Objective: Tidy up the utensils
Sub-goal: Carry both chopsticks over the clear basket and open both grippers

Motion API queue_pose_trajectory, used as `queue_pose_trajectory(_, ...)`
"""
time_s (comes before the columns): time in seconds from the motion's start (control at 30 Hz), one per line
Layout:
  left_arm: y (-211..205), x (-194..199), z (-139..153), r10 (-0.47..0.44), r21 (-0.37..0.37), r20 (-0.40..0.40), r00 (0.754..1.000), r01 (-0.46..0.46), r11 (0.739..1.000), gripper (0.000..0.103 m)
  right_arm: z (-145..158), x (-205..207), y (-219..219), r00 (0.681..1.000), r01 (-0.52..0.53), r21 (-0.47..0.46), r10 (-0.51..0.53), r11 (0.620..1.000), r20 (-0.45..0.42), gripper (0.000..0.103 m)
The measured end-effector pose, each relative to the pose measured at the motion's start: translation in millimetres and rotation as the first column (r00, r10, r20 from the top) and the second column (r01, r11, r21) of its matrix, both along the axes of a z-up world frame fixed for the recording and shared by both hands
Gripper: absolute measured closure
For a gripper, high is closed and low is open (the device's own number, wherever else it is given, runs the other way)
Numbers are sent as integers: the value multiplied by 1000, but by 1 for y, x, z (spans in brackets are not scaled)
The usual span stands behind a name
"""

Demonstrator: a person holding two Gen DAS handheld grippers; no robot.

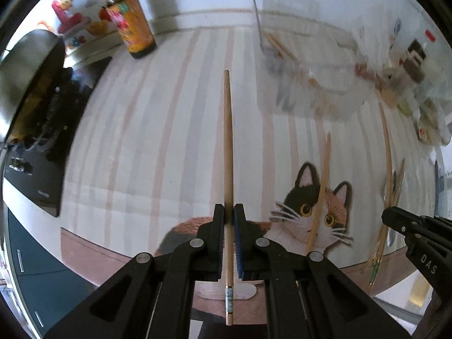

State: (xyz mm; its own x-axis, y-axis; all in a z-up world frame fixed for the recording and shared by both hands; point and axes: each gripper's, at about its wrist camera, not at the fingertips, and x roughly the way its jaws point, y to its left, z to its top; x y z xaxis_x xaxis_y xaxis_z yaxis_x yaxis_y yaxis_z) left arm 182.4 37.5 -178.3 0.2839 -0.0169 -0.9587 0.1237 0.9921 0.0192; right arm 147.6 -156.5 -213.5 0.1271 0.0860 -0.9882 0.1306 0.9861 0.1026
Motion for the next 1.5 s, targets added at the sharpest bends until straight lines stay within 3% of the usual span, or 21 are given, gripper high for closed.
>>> queue_pose_trajectory(0.33,18,10,76,24,-54,143,989,-16,998,99,62,7,12,991,-30,44,24,999,130,96)
queue_pose_trajectory(0.53,3,37,108,5,-123,172,985,17,992,99,100,26,10,978,-33,87,14,996,208,96)
queue_pose_trajectory(0.7,-17,76,126,-24,-199,174,984,59,978,99,127,67,-1,964,-13,104,-15,994,264,96)
queue_pose_trajectory(0.93,-39,165,110,-65,-267,68,996,81,960,99,127,157,-15,966,18,103,-44,995,255,96)
queue_pose_trajectory(1.1,-54,210,84,-108,-274,-15,994,100,956,98,97,211,-21,980,60,115,-80,992,182,96)
queue_pose_trajectory(1.27,-56,229,67,-98,-239,-73,992,78,968,97,69,242,-23,990,75,115,-87,991,112,95)
queue_pose_trajectory(1.37,-48,226,69,-79,-194,-38,996,70,978,88,59,246,-29,992,91,123,-101,988,80,90)
queue_pose_trajectory(1.5,-34,210,76,-38,-116,30,999,42,992,50,66,233,-36,988,97,93,-107,991,112,85)
